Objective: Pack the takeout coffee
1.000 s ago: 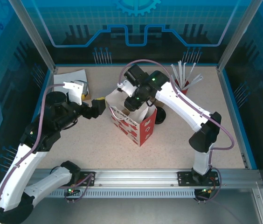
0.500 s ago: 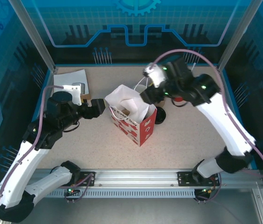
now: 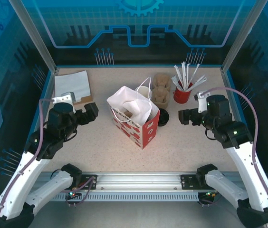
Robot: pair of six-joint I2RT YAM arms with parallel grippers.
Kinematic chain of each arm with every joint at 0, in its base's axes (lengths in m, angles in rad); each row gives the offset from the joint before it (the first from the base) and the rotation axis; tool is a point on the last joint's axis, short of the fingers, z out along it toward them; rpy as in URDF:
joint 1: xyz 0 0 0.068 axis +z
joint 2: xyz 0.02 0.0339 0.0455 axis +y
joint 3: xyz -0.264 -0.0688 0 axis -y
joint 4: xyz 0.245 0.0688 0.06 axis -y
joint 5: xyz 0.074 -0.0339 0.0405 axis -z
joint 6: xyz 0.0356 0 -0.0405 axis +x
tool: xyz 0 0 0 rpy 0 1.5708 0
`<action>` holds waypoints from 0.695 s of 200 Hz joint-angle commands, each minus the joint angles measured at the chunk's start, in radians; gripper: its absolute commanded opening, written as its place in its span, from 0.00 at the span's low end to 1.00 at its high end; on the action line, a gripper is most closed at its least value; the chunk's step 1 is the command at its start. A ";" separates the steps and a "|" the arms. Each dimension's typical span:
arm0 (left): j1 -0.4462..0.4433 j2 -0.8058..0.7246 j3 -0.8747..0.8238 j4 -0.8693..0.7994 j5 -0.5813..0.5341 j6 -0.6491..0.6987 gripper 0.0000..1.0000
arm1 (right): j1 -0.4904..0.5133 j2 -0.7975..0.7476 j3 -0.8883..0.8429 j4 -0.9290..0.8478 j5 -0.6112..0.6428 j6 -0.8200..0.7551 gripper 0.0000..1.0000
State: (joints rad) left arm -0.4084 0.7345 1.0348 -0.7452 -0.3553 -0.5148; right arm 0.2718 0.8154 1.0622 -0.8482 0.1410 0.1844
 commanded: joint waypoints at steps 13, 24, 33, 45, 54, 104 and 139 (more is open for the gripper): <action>0.093 0.000 -0.095 0.066 -0.067 0.077 0.99 | -0.102 -0.081 -0.213 0.210 0.074 0.038 1.00; 0.139 0.000 -0.137 0.108 -0.053 0.100 0.99 | -0.134 -0.099 -0.288 0.279 0.088 0.044 1.00; 0.174 0.001 -0.174 0.143 -0.056 0.115 0.99 | -0.156 -0.110 -0.356 0.346 0.100 0.051 1.00; 0.216 0.001 -0.230 0.207 -0.063 0.155 0.99 | -0.181 -0.117 -0.434 0.448 0.120 0.055 1.00; 0.246 0.003 -0.272 0.263 -0.068 0.185 0.99 | -0.199 -0.112 -0.487 0.530 0.129 0.055 1.00; 0.360 0.103 -0.416 0.549 -0.027 0.321 0.99 | -0.244 0.080 -0.683 1.011 0.149 0.007 1.00; 0.365 0.214 -0.510 0.806 0.054 0.386 0.99 | -0.242 0.284 -0.738 1.356 0.097 -0.045 1.00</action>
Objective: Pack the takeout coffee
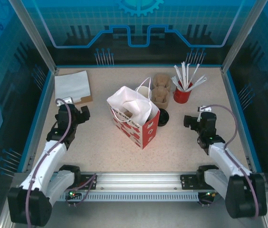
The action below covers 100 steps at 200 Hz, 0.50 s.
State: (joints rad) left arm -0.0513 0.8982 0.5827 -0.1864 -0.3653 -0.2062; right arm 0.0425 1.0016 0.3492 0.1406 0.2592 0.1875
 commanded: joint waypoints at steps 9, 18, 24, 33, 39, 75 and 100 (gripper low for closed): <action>0.008 0.078 -0.077 0.310 0.072 0.090 0.99 | -0.008 0.154 -0.029 0.443 -0.035 -0.068 1.00; 0.008 0.103 -0.097 0.369 0.078 0.100 0.99 | -0.007 0.209 -0.040 0.533 -0.035 -0.086 1.00; 0.008 0.117 -0.110 0.403 0.082 0.107 0.99 | -0.009 0.241 -0.047 0.590 -0.039 -0.098 1.00; 0.008 0.140 -0.125 0.459 0.101 0.118 0.99 | -0.010 0.287 -0.046 0.640 -0.043 -0.110 1.00; 0.008 0.156 -0.131 0.487 0.111 0.124 0.99 | -0.019 0.313 -0.041 0.658 -0.062 -0.101 1.00; 0.007 0.268 -0.158 0.661 0.166 0.144 0.99 | -0.022 0.483 -0.042 0.821 -0.123 -0.112 1.00; 0.005 0.366 -0.165 0.782 0.196 0.199 0.99 | -0.012 0.489 0.034 0.688 -0.148 -0.134 1.00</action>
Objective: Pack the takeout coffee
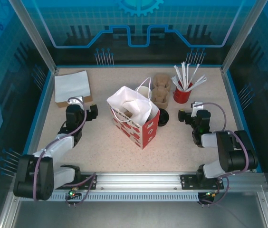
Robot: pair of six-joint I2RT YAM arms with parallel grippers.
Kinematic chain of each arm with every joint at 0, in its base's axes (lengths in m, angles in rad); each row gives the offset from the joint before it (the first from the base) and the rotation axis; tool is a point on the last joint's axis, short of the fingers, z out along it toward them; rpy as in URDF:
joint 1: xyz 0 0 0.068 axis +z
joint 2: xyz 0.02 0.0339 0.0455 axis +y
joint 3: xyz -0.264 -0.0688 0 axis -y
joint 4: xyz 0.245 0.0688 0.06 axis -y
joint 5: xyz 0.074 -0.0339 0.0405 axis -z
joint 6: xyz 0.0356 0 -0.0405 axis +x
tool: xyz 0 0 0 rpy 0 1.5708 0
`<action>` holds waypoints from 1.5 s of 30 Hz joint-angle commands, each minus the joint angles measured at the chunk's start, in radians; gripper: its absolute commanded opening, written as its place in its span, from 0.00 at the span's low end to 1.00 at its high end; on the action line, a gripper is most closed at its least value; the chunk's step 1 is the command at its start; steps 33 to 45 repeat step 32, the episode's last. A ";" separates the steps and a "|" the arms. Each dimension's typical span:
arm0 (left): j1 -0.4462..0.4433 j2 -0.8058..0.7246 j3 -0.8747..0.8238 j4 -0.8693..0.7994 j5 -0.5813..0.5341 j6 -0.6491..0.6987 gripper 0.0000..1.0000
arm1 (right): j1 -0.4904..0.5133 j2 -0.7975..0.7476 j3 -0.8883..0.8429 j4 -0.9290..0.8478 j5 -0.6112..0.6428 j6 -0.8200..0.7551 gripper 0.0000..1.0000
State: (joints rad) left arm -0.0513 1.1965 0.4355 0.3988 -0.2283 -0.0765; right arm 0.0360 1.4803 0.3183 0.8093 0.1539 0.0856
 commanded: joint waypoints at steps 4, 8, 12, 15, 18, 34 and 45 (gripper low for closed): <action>0.005 0.150 -0.022 0.267 0.074 0.087 0.99 | 0.006 0.017 0.082 -0.003 -0.030 -0.043 1.00; 0.005 0.260 -0.101 0.486 0.087 0.090 0.99 | 0.010 0.018 0.084 -0.005 -0.023 -0.045 1.00; 0.015 0.320 -0.028 0.402 0.027 0.057 0.99 | 0.033 0.022 0.097 -0.025 0.001 -0.069 1.00; 0.031 0.322 -0.040 0.428 0.049 0.044 0.99 | 0.039 0.023 0.107 -0.041 -0.024 -0.086 1.00; 0.031 0.321 -0.039 0.424 0.049 0.044 0.99 | 0.039 0.025 0.105 -0.039 -0.024 -0.085 1.00; 0.031 0.321 -0.040 0.425 0.049 0.046 0.99 | 0.035 0.025 0.107 -0.042 -0.030 -0.084 1.00; 0.031 0.321 -0.040 0.425 0.049 0.046 0.99 | 0.035 0.025 0.107 -0.042 -0.030 -0.084 1.00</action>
